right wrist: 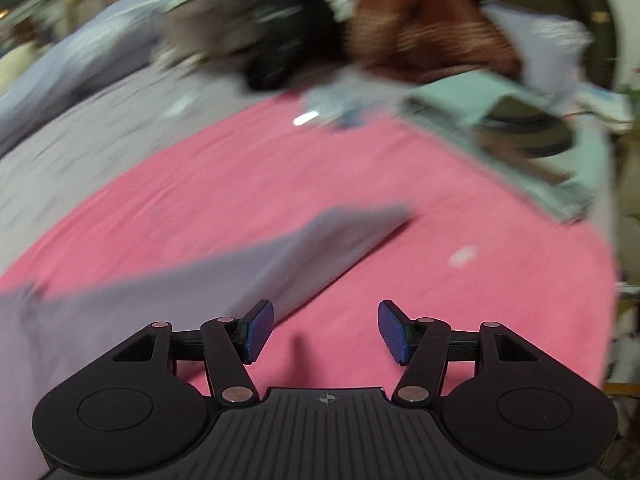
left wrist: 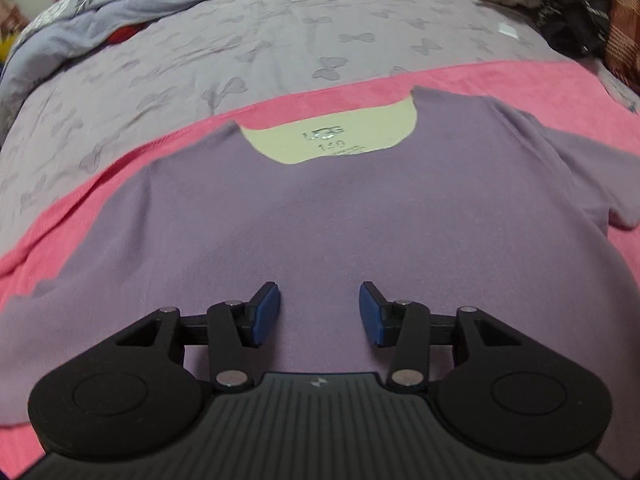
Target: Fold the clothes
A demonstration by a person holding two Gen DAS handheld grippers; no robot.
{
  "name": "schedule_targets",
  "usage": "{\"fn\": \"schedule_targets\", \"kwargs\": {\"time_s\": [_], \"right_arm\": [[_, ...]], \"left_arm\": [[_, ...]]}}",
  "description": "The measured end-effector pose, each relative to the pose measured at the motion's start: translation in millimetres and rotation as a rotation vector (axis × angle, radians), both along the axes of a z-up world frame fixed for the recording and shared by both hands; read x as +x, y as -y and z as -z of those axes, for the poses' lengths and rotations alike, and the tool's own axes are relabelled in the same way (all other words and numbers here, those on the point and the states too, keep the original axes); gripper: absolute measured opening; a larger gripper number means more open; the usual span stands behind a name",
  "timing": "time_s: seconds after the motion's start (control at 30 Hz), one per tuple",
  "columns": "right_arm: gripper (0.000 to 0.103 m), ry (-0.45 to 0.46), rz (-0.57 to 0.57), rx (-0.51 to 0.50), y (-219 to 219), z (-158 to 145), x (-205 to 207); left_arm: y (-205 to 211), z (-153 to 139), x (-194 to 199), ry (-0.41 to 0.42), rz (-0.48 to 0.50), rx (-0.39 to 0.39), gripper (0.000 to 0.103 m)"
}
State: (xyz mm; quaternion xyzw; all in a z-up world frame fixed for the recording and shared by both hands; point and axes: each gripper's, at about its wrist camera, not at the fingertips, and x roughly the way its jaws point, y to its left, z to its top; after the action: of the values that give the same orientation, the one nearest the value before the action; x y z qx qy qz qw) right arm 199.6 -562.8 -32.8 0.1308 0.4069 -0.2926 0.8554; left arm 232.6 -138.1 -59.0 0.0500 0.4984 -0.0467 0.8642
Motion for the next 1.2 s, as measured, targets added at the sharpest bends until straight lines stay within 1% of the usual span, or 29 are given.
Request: {"fn": "schedule_targets", "kwargs": {"time_s": [0.03, 0.07, 0.1, 0.13, 0.17, 0.2, 0.23, 0.27, 0.3, 0.4, 0.47, 0.6, 0.7, 0.73, 0.8, 0.83, 0.87, 0.9, 0.97, 1.03, 1.07, 1.13, 1.2], "right_arm": [[0.060, 0.018, 0.018, -0.013, 6.0, -1.6, 6.9], [0.067, 0.022, 0.030, -0.017, 8.2, 0.3, 17.0], [0.072, 0.022, 0.040, -0.019, 9.5, 3.1, 28.0], [0.080, 0.023, 0.050, -0.021, 10.7, 5.8, 38.9], [0.078, -0.001, 0.074, -0.004, 14.3, 13.1, 41.6], [0.072, -0.032, 0.103, 0.018, 18.5, 21.6, 41.9], [0.042, -0.063, 0.131, 0.041, 22.8, 30.1, 42.2], [0.008, -0.094, 0.159, 0.063, 27.0, 38.6, 42.5], [0.010, -0.124, 0.187, 0.086, 31.2, 47.0, 42.8], [0.008, -0.097, 0.230, 0.122, 43.0, 45.6, 15.3], [0.007, -0.044, 0.307, 0.148, 57.4, 35.8, -6.1], [0.004, 0.044, 0.366, 0.145, 75.6, 8.1, -24.6], [0.003, 0.112, 0.303, 0.173, 80.3, -14.6, -16.2], [0.006, 0.130, 0.269, 0.192, 79.9, -20.1, -14.0], [0.014, 0.169, 0.232, 0.279, 83.9, -17.0, -16.7], [0.023, 0.188, 0.214, 0.325, 86.3, -14.5, -18.5], [0.029, 0.197, 0.220, 0.370, 86.8, -7.8, -25.8], [0.029, 0.204, 0.231, 0.415, 86.8, 0.2, -34.7], [0.029, 0.178, 0.261, 0.449, 83.8, 17.0, -48.4], [0.030, 0.142, 0.291, 0.464, 80.1, 32.2, -57.9], [0.031, 0.139, 0.310, 0.483, 80.5, 40.1, -60.1], [0.031, 0.167, 0.348, 0.510, 83.3, 51.2, -59.5], [0.030, 0.188, 0.373, 0.498, 88.3, 56.0, -54.3]], "left_arm": [[-1.1, -0.1, 0.7, -0.004, -0.009, -0.005, 0.052], [-1.1, 0.2, 0.8, -0.004, -0.015, -0.003, 0.053], [0.3, 0.5, 0.2, -0.001, -0.017, 0.004, 0.053], [1.7, 0.7, -0.3, 0.002, -0.019, 0.012, 0.053], [3.4, 1.0, -0.8, 0.004, -0.022, 0.020, 0.053], [4.9, 1.1, -1.2, 0.006, -0.029, 0.026, 0.053], [5.3, 1.0, -1.8, 0.006, -0.041, 0.026, 0.053], [5.4, 1.2, -2.0, 0.006, -0.055, 0.023, 0.053], [5.2, 1.4, -2.4, 0.007, -0.066, 0.021, 0.054], [5.5, 1.2, -3.6, 0.007, -0.091, 0.019, 0.054], [5.7, -1.2, -3.1, -0.008, -0.103, 0.020, 0.054], [0.8, -10.4, -7.1, -0.047, -0.136, -0.007, 0.057], [-7.2, -19.2, -21.3, -0.044, -0.159, -0.031, 0.057], [-10.1, -22.0, -27.3, -0.040, -0.165, -0.042, 0.057], [-13.6, -26.2, -38.2, -0.033, -0.170, -0.064, 0.058], [-13.9, -27.6, -42.7, -0.032, -0.166, -0.076, 0.058], [-12.4, -28.1, -46.0, -0.033, -0.156, -0.091, 0.058], [-10.9, -28.7, -49.4, -0.035, -0.146, -0.105, 0.058], [-4.8, -27.7, -55.2, -0.040, -0.116, -0.123, 0.058], [3.2, -22.2, -58.8, -0.055, -0.094, -0.115, 0.058], [5.8, -20.1, -59.8, -0.057, -0.091, -0.106, 0.058], [11.0, -15.8, -61.7, -0.062, -0.085, -0.089, 0.060], [16.2, -11.6, -63.6, -0.066, -0.078, -0.072, 0.066]]}}
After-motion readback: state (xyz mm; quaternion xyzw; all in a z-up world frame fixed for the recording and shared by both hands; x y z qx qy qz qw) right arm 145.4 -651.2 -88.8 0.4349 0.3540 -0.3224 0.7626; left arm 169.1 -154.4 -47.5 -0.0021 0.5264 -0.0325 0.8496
